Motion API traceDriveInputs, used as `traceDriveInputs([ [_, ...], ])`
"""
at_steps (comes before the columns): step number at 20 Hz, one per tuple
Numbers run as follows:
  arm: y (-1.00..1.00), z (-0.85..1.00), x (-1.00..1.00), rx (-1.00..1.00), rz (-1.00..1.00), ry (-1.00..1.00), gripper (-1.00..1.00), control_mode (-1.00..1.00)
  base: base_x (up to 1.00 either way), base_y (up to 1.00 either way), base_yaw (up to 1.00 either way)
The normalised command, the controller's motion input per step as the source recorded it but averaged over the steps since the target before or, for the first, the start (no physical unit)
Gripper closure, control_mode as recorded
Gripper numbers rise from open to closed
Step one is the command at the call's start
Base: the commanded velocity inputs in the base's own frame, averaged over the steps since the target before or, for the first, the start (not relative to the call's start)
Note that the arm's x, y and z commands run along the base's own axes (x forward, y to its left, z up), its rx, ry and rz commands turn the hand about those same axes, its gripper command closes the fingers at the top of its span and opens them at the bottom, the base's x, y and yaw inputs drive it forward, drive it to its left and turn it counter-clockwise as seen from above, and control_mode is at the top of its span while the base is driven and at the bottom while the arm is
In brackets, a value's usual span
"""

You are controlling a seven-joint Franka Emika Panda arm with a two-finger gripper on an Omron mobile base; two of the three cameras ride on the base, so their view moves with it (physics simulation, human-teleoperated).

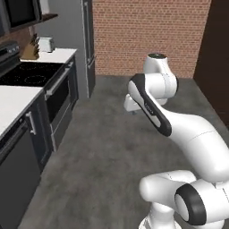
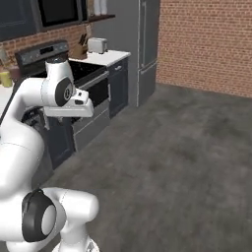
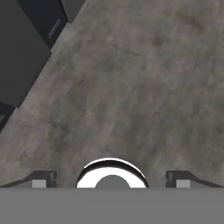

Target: Gather all objects into one cabinet and sort the glasses and bowls to opposite sides.

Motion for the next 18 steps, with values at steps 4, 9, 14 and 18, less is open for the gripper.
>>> traceDriveInputs([
  [4, 0.00, 0.00, 0.00, 0.00, 0.00, 0.00, -1.00, 1.00, 0.28, 0.04, -0.85],
  [9, 0.00, 0.00, 0.00, 0.00, 0.00, 0.00, -1.00, 1.00, 0.63, 0.40, -0.63],
  [14, 0.00, 0.00, 0.00, 0.00, 0.00, 0.00, -1.00, 1.00, 0.67, 0.30, -0.68],
  [18, 0.00, 0.00, 0.00, 0.00, 0.00, 0.00, -1.00, 1.00, 0.57, 0.65, -0.39],
])
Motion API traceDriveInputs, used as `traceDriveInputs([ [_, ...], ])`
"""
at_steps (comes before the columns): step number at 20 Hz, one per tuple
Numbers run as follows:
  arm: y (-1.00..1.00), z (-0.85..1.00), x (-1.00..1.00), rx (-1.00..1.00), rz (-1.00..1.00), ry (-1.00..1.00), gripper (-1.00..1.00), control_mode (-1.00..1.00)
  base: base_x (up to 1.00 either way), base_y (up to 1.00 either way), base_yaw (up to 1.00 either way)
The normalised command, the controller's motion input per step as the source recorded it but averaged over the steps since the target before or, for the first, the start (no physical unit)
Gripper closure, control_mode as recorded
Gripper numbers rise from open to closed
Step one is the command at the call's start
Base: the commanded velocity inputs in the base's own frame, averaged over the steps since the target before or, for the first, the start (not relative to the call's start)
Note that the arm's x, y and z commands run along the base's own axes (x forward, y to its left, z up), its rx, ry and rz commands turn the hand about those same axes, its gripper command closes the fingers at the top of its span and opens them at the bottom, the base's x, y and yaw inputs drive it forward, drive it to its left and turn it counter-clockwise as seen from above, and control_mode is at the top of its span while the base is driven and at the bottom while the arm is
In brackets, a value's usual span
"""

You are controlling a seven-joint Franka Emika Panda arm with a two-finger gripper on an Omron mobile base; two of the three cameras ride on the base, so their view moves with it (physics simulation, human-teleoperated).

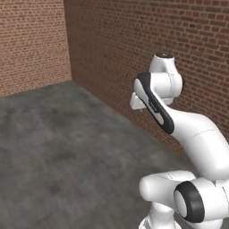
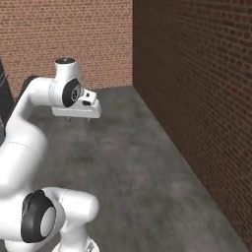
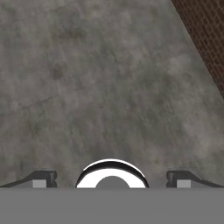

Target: Gather all objects into one cabinet and sort the glasses and bowls to opposite sides.

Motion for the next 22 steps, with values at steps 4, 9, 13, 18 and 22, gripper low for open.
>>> traceDriveInputs([
  [4, 0.00, 0.00, 0.00, 0.00, 0.00, 0.00, -1.00, 1.00, 0.79, 0.81, 0.02],
  [9, 0.00, 0.00, 0.00, 0.00, 0.00, 0.00, -1.00, 1.00, 1.00, 0.38, 0.35],
  [13, 0.00, 0.00, 0.00, 0.00, 0.00, 0.00, -1.00, 1.00, 1.00, 0.04, 0.55],
  [18, 0.00, 0.00, 0.00, 0.00, 0.00, 0.00, -1.00, 1.00, 1.00, 0.00, 0.56],
  [22, 0.00, 0.00, 0.00, 0.00, 0.00, 0.00, -1.00, 1.00, 1.00, 0.00, 0.51],
])
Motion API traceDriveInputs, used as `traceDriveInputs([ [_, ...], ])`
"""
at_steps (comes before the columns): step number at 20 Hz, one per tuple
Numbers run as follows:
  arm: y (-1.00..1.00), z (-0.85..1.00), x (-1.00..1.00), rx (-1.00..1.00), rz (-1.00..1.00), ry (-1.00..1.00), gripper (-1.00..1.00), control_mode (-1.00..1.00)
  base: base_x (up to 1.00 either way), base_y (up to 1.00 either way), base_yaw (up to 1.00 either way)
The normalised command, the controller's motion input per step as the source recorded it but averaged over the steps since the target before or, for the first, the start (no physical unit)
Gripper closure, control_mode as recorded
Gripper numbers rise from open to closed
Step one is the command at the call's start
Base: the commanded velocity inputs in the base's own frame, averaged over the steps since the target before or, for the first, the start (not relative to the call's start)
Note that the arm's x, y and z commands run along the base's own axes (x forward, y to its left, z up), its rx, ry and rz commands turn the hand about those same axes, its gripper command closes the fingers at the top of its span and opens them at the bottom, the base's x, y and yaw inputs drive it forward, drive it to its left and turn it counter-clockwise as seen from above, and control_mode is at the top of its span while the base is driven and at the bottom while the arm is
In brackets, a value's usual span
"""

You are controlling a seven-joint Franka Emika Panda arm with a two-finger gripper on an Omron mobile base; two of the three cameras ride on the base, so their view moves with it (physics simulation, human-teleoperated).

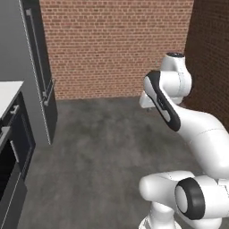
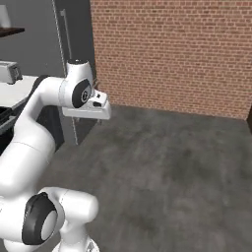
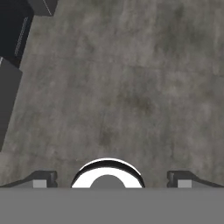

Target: Gather all objects into one cabinet and sort the glasses and bowls to opposite sides.

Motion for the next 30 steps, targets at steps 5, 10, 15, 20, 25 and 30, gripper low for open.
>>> traceDriveInputs([
  [5, 0.00, 0.00, 0.00, 0.00, 0.00, 0.00, -1.00, 1.00, 1.00, -0.03, 0.35],
  [10, 0.00, 0.00, 0.00, 0.00, 0.00, 0.00, -1.00, 1.00, 1.00, -0.02, 0.31],
  [15, 0.00, 0.00, 0.00, 0.00, 0.00, 0.00, -1.00, 1.00, 1.00, -0.02, 0.36],
  [20, 0.00, 0.00, 0.00, 0.00, 0.00, 0.00, -1.00, 1.00, 1.00, -0.07, 0.46],
  [25, 0.00, 0.00, 0.00, 0.00, 0.00, 0.00, -1.00, 1.00, 1.00, -0.09, 0.62],
  [30, 0.00, 0.00, 0.00, 0.00, 0.00, 0.00, -1.00, 1.00, 0.97, -0.18, 0.70],
])
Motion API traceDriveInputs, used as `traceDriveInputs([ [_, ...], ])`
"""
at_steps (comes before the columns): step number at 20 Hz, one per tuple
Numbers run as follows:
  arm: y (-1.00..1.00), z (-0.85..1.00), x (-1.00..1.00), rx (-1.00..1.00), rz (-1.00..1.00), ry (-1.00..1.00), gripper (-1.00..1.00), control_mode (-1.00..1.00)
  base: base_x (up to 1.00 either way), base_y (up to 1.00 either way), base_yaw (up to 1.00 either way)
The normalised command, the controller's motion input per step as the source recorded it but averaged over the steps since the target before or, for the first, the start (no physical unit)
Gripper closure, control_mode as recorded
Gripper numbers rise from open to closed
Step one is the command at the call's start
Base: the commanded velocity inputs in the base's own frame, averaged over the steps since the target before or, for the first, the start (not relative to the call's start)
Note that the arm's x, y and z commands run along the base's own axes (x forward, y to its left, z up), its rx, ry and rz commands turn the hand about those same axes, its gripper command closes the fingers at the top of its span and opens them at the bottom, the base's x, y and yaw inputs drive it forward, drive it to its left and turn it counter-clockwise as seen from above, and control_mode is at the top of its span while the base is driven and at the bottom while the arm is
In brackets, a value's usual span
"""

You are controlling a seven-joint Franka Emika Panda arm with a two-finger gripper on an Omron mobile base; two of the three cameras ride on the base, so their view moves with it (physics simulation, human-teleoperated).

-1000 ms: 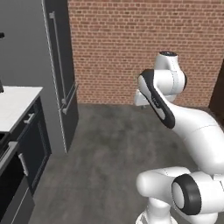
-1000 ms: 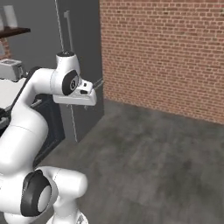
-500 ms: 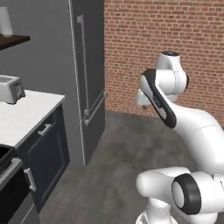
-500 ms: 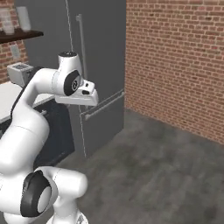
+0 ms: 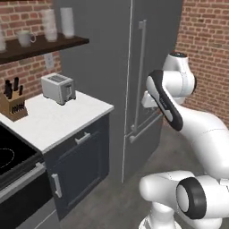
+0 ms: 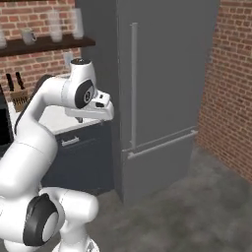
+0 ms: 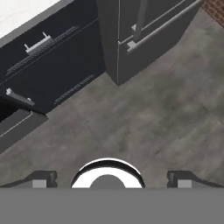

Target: Gather all objects into one cabinet and sort the glasses and bowls to opposite sides.

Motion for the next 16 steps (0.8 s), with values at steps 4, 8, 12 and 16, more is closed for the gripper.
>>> traceDriveInputs([
  [4, 0.00, 0.00, 0.00, 0.00, 0.00, 0.00, -1.00, 1.00, 0.87, -0.23, 0.73],
  [8, 0.00, 0.00, 0.00, 0.00, 0.00, 0.00, -1.00, 1.00, 0.87, -0.24, 0.71],
  [12, 0.00, 0.00, 0.00, 0.00, 0.00, 0.00, -1.00, 1.00, 0.61, -0.40, 0.65],
  [16, 0.00, 0.00, 0.00, 0.00, 0.00, 0.00, -1.00, 1.00, 0.46, -0.43, 0.60],
])
